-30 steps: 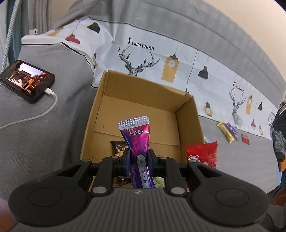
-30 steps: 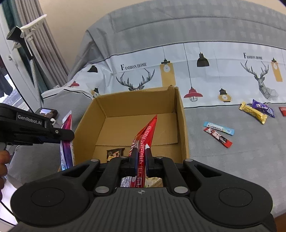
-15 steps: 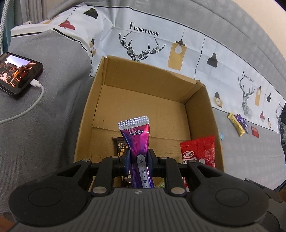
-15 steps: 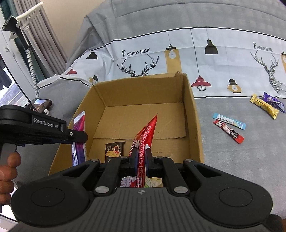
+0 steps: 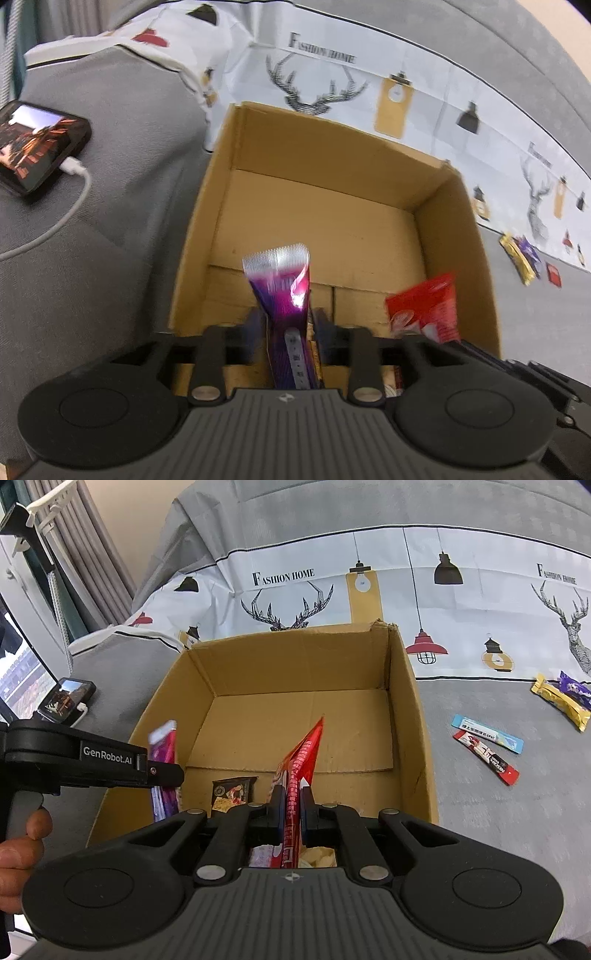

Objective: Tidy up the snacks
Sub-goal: 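Lower the purple tube with left gripper while right lowers red packet into box, then open both grippers to release the snacks and lift out of the box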

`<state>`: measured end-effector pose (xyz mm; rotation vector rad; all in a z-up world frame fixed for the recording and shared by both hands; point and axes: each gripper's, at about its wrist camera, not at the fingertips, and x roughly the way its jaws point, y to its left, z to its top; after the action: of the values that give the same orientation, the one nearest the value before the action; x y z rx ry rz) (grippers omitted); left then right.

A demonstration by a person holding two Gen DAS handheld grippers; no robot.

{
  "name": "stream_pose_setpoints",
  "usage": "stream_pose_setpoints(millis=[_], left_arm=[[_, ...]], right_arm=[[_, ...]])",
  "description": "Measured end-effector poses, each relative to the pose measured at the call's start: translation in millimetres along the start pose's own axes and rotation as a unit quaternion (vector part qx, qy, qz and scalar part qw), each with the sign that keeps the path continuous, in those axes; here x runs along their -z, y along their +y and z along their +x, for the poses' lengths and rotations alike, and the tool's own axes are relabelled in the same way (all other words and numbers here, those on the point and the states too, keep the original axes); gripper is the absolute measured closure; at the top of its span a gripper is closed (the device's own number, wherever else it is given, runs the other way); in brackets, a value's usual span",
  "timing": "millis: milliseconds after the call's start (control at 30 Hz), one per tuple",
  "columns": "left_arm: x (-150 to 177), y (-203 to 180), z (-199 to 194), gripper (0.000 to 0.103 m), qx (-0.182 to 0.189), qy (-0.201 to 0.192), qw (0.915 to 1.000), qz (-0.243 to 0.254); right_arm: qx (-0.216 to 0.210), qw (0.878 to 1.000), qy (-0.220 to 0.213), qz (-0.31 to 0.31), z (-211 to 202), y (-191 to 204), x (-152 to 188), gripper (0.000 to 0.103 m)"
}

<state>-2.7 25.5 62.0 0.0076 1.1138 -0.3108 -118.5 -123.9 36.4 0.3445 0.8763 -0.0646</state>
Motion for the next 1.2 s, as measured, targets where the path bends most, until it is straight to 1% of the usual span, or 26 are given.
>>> stream_pose_setpoints(millis=[33, 67, 100, 133, 167, 200, 267, 400, 500, 567, 700, 833, 1033, 1200], left_arm=[[-0.3, 2.4, -2.1, 0.004, -0.007, -0.003, 0.9999, -0.009], [0.5, 5.5, -6.3, 0.0, -0.002, -0.012, 0.9998, -0.019], [2.4, 8.4, -11.1, 0.0, 0.008, -0.019, 0.9995, -0.026], [4.1, 10.2, -14.2, 0.0, 0.008, -0.018, 0.9994, -0.027], [6.7, 10.4, -17.0, 0.0, 0.006, -0.015, 0.9996, -0.025], [10.5, 10.0, -19.7, 0.0, 0.001, -0.012, 0.9997, -0.022], [23.5, 8.8, -27.9, 0.0, -0.013, -0.013, 0.9998, -0.011], [57.6, 5.2, -49.4, 0.0, -0.062, -0.025, 0.9977, 0.014], [81.6, 5.5, -66.6, 0.0, -0.083, -0.035, 0.9954, 0.035], [94.5, 5.5, -78.3, 0.0, -0.092, -0.043, 0.994, 0.04], [112.4, 3.2, -101.7, 0.0, -0.094, -0.058, 0.9933, 0.037], [126.6, -1.6, -127.3, 0.0, -0.094, -0.086, 0.9914, 0.03], [138.5, -6.6, -156.5, 0.0, -0.093, -0.117, 0.988, 0.039], [151.8, -11.3, -172.5, 0.0, -0.096, -0.133, 0.9854, 0.043]], right_arm=[[0.004, 1.0, 0.001, -0.001, 0.0, -0.8, -1.8, 0.086], [0.006, 1.0, 0.001, -0.003, -1.2, -1.5, -3.3, 0.066], [0.008, 1.0, 0.0, -0.006, -4.0, -1.8, -3.8, 0.053], [0.012, 1.0, -0.003, -0.01, -8.1, -1.9, -3.2, 0.035], [0.015, 1.0, -0.007, -0.017, -13.2, -1.1, -1.2, 0.028], [0.017, 0.999, -0.009, -0.027, -18.8, 0.2, 2.1, 0.026], [0.02, 0.999, -0.004, -0.039, -29.6, 3.7, 10.4, 0.018], [0.023, 0.999, 0.0, -0.045, -56.4, 12.0, 32.3, 0.013], [0.023, 0.999, -0.003, -0.045, -76.1, 17.7, 48.0, 0.011], [0.026, 0.998, -0.013, -0.049, -89.7, 22.2, 56.7, 0.01], [0.035, 0.997, -0.043, -0.059, -114.4, 30.5, 67.7, 0.007], [0.041, 0.994, -0.073, -0.07, -138.4, 36.5, 77.8, 0.006], [0.038, 0.991, -0.091, -0.088, -164.0, 43.0, 91.4, 0.004], [0.035, 0.988, -0.116, -0.094, -183.4, 47.3, 98.6, 0.003]])
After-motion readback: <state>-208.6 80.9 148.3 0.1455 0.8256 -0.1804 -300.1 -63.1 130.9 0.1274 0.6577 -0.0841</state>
